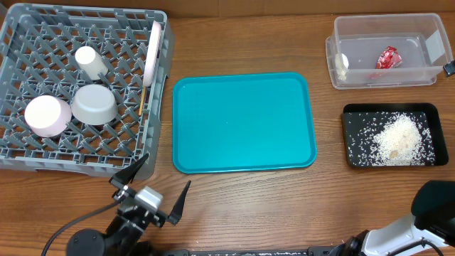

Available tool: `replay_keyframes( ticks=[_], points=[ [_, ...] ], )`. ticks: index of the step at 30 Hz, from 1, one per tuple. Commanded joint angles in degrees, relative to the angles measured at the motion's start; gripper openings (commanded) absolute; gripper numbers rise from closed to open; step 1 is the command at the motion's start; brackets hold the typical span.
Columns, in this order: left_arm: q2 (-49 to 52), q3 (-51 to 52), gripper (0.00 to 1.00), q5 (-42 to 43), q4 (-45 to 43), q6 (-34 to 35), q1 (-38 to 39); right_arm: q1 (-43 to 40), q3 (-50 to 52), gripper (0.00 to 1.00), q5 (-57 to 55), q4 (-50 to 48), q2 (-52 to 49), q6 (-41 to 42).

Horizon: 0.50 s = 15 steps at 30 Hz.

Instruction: Sort waste into correct bins and load items into the dishwasher

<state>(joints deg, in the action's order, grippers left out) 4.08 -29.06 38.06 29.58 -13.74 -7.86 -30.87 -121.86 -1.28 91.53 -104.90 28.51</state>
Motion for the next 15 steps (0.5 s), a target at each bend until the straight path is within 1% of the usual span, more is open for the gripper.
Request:
replay_keyframes(
  ticks=[1, 4, 6, 15],
  points=[
    [-3.4, 7.6, 1.00, -2.4, -6.8, 12.4, 0.0, 0.0, -0.3, 1.00, 0.0, -0.1, 0.3, 0.2],
    [-3.9, 12.7, 1.00, -8.3, -11.6, 20.2, 0.1, 0.0, -0.3, 1.00, 0.0, -0.1, 0.3, 0.2],
    [-3.9, 15.0, 1.00, -12.2, -13.7, 23.0, 0.3, 0.0, -0.3, 1.00, 0.0, -0.1, 0.3, 0.2],
    [-3.9, 22.8, 1.00, -33.5, -25.0, 22.7, 5.4, 0.0, -0.3, 1.00, 0.0, -0.1, 0.3, 0.2]
  ],
)
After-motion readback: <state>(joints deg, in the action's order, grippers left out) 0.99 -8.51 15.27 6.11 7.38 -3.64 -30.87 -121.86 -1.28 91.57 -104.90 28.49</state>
